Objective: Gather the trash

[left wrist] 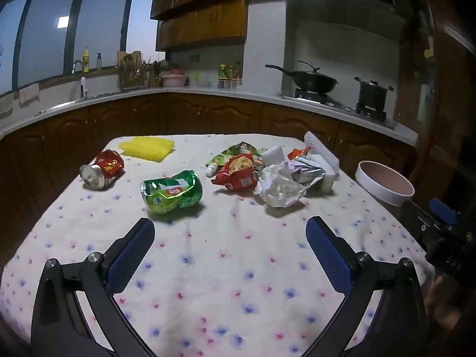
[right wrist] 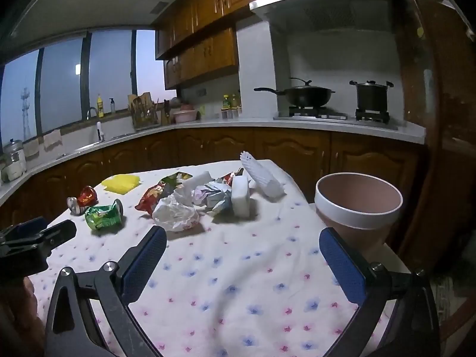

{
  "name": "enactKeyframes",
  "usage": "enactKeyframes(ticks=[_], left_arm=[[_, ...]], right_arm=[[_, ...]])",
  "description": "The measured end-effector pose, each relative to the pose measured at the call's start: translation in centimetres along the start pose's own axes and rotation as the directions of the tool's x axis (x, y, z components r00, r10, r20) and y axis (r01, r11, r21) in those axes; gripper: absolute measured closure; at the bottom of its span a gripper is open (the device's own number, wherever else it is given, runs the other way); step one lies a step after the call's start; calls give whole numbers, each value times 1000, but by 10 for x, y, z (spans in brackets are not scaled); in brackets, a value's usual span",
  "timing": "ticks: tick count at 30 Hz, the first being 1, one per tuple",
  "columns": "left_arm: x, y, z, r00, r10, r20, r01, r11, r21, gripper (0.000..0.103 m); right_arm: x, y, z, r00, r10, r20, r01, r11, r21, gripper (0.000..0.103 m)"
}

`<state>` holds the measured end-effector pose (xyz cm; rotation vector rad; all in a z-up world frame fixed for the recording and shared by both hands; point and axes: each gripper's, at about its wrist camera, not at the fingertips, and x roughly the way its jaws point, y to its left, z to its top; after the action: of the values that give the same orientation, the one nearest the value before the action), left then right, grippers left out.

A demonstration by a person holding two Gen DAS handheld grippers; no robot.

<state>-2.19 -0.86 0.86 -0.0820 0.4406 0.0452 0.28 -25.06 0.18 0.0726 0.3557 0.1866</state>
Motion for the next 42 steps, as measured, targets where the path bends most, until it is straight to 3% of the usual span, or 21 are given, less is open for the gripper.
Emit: enactKeyframes(ticks=[42], left_arm=[[-8,-4,3,1000,26,12,-26,1000,11,0]], right_arm=[[0,2,-1,999,35,-4,-35,999,19,0]])
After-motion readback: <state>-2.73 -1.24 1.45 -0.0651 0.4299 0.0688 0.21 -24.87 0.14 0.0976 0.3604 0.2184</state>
